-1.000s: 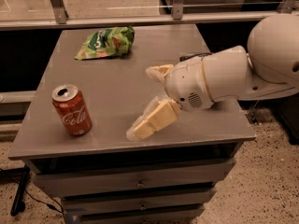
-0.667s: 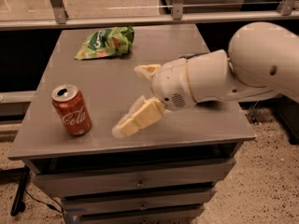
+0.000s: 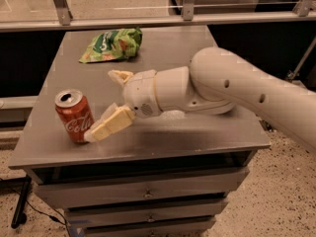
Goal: Move coke can near green rice chip bag
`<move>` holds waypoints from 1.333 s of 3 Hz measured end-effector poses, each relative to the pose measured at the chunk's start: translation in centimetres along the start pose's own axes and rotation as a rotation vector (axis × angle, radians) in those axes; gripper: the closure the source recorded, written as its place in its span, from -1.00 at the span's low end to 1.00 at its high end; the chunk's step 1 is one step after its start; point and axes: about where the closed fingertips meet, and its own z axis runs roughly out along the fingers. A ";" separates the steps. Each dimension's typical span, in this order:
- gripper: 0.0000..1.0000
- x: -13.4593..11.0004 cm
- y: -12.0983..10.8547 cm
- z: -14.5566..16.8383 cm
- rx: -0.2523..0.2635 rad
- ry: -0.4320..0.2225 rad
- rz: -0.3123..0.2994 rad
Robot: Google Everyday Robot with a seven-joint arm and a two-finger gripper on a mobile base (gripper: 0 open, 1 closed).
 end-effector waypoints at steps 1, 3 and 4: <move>-1.00 0.5 -0.6 2.8 -0.011 -0.055 0.002; -0.19 0.1 -0.2 5.3 -0.023 -0.123 0.005; 0.27 -0.1 0.0 5.1 -0.008 -0.132 0.005</move>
Offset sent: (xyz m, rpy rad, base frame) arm 0.0153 0.0565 -0.0257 0.1467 0.0133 0.0264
